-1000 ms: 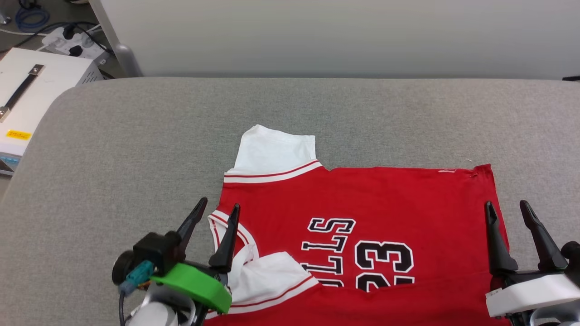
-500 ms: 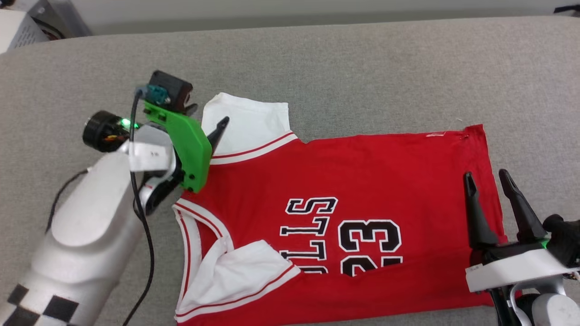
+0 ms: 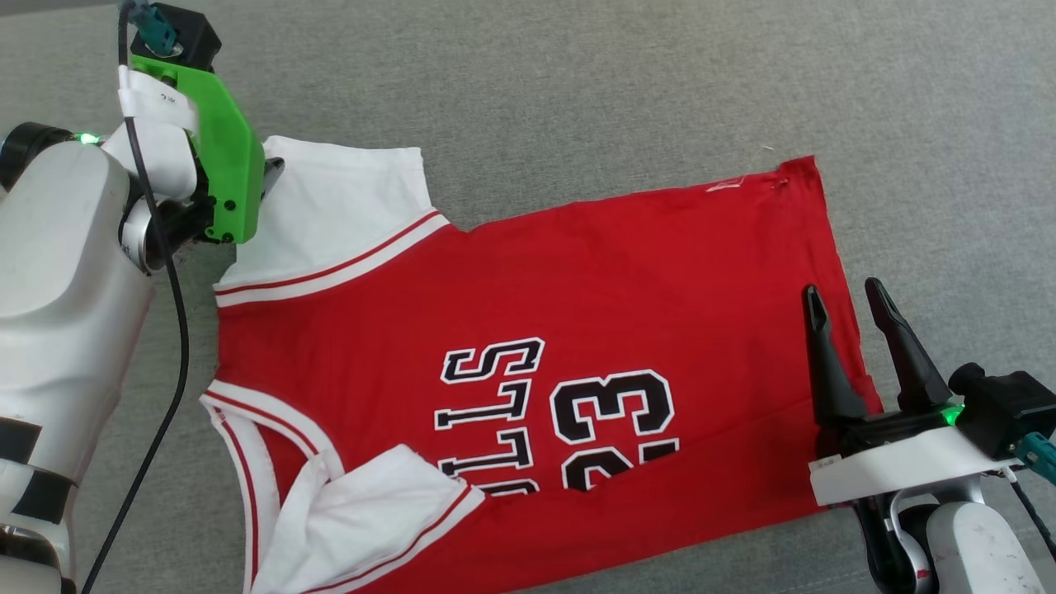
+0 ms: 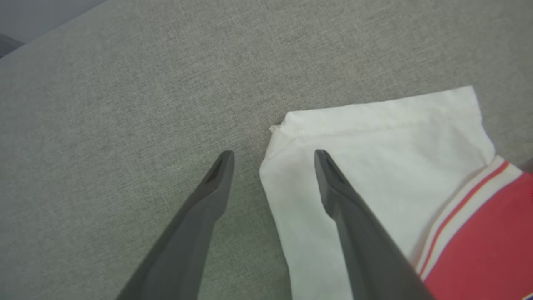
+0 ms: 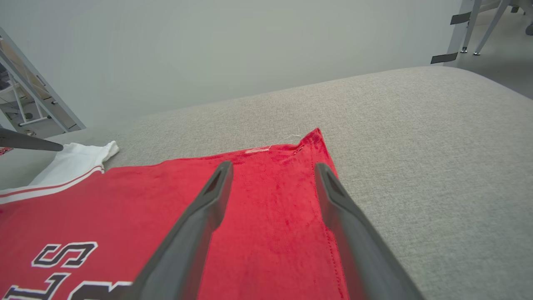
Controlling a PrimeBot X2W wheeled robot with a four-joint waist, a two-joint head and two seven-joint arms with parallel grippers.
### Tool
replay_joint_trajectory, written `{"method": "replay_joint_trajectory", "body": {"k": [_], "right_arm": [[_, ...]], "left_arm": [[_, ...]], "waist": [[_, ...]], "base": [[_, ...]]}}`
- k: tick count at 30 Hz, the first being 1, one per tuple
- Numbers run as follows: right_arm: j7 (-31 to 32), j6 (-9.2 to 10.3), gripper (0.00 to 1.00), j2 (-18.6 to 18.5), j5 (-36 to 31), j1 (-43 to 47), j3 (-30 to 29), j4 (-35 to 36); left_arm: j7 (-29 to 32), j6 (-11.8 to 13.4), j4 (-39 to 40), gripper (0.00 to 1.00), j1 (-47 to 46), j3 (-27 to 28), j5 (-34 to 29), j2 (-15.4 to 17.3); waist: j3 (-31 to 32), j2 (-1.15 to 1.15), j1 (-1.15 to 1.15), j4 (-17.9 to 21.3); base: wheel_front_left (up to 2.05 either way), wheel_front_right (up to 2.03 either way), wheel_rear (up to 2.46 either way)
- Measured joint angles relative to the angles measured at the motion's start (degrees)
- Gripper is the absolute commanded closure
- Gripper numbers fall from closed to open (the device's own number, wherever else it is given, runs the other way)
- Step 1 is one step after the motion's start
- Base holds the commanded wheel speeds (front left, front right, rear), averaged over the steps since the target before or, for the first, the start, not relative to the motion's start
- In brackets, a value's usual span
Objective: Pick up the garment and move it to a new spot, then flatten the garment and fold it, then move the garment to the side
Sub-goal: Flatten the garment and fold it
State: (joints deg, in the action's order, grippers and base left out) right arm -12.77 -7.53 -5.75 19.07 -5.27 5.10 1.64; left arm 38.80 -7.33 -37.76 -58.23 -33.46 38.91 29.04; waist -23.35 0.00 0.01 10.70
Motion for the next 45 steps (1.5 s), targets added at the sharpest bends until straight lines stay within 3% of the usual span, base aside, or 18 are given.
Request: {"method": "replay_joint_trajectory", "body": {"k": [9, 10, 14, 23, 30, 33, 39, 45], "right_arm": [[-0.69, 0.0, 0.0, 0.08, 0.4, -1.15, 0.68, -1.64], [-0.7, 0.0, 0.0, 0.07, 0.4, -1.2, 0.68, -1.79], [-1.05, 0.0, 0.0, 0.03, 0.4, -1.4, 0.65, -2.52], [0.26, 0.0, 0.0, -1.09, 0.32, -1.73, -0.59, -3.07], [6.64, 0.0, 0.0, -4.83, -0.34, -0.02, -0.92, -2.36], [11.12, 0.0, 0.0, -7.89, -0.49, 0.53, -1.13, -0.96], [26.18, 0.0, 0.0, -15.02, 1.53, -0.08, -0.75, 0.54], [39.74, 0.0, 0.0, -20.71, 4.9, -7.67, -0.13, 0.29]], "left_arm": [[-1.6, -0.02, -6.33, 0.0, -2.21, -1.08, 2.13, 1.36], [-1.26, -0.03, -6.45, 1.0, -2.48, -1.54, 2.55, 1.53], [0.66, -0.01, -3.9, 1.0, -2.56, -4.83, 6.54, 2.36], [-7.89, -0.03, -3.79, 1.0, 0.95, -8.51, 9.85, 1.97], [-16.31, -0.03, -1.18, 1.0, 3.29, -11.7, 11.6, 1.89], [-19.04, -0.03, 1.24, 1.0, 3.41, -13.07, 12.44, 2.16], [-21.28, -0.03, 7.79, 1.0, 5.4, -16.18, 12.65, 2.21], [-23.92, 1.13, 14.59, 1.0, 5.46, -16.1, 11.85, 3.47]], "waist": [[-2.79, 0.0, 0.0, 2.95], [-2.97, 0.0, 0.0, 3.09], [-2.82, 0.0, 0.0, 3.05], [0.57, 0.0, 0.0, 1.93], [5.4, 0.0, 0.0, 0.31], [7.25, 0.0, -0.01, -0.83], [8.9, 0.0, -0.01, -4.5], [7.64, 0.0, -0.01, -7.56]], "base": [[0.0, 0.0, 0.0], [0.0, 0.0, 0.0], [0.0, 0.0, 0.0], [0.0, 0.0, 0.0], [0.0, 0.0, 0.0], [0.0, 0.0, 0.0], [0.0, 0.0, 0.0], [0.0, 0.0, 0.0]]}}
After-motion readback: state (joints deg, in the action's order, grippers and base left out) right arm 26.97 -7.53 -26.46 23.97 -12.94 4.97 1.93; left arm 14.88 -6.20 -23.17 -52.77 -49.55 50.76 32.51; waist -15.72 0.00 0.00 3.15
